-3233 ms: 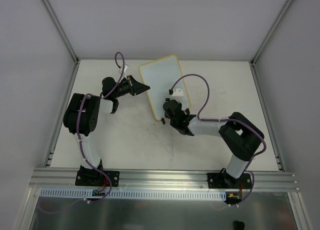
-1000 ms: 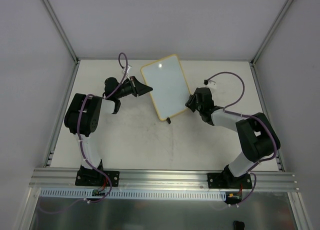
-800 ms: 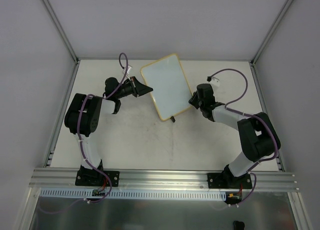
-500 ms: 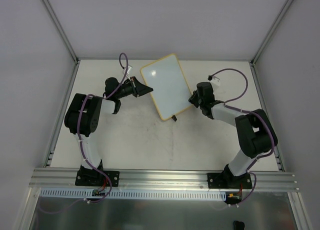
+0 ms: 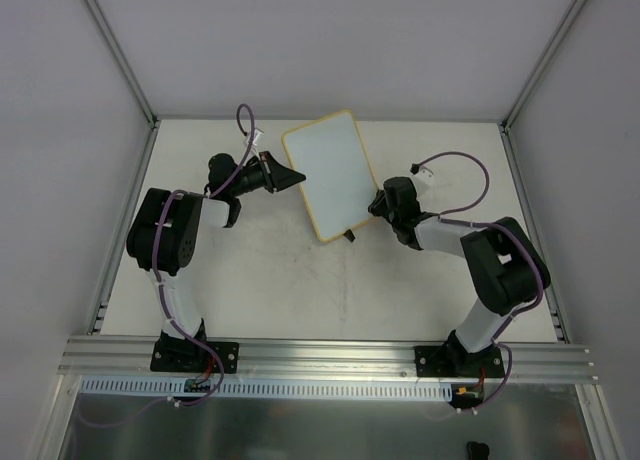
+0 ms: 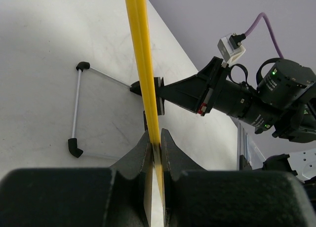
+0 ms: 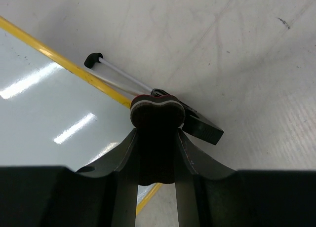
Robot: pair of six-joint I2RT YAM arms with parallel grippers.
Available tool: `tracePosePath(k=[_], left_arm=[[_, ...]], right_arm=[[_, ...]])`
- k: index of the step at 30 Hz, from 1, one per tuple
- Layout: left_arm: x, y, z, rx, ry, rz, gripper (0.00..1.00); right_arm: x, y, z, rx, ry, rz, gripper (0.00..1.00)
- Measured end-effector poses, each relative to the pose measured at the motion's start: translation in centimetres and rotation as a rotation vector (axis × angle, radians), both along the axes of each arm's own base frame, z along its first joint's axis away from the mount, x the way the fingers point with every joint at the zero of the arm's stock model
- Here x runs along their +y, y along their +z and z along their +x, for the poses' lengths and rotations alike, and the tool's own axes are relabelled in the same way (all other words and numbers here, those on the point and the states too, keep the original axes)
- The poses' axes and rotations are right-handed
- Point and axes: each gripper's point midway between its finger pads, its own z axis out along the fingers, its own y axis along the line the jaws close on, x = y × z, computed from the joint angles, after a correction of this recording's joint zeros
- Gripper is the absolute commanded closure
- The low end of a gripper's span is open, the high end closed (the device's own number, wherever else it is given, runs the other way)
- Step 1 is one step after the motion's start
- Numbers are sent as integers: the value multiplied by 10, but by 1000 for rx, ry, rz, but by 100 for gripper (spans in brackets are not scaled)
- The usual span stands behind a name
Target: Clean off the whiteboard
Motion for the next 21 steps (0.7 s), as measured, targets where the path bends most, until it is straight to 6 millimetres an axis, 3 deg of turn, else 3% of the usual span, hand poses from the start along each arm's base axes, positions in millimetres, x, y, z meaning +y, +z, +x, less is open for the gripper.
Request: tracePosePath(k=[14, 21], left_arm=[[1, 4, 1, -18, 10, 4, 100], [2, 2, 4, -8, 27, 8, 100]], right_arm=[[13, 1, 10, -52, 16, 103, 100], [41, 24, 19, -76, 108, 170, 100]])
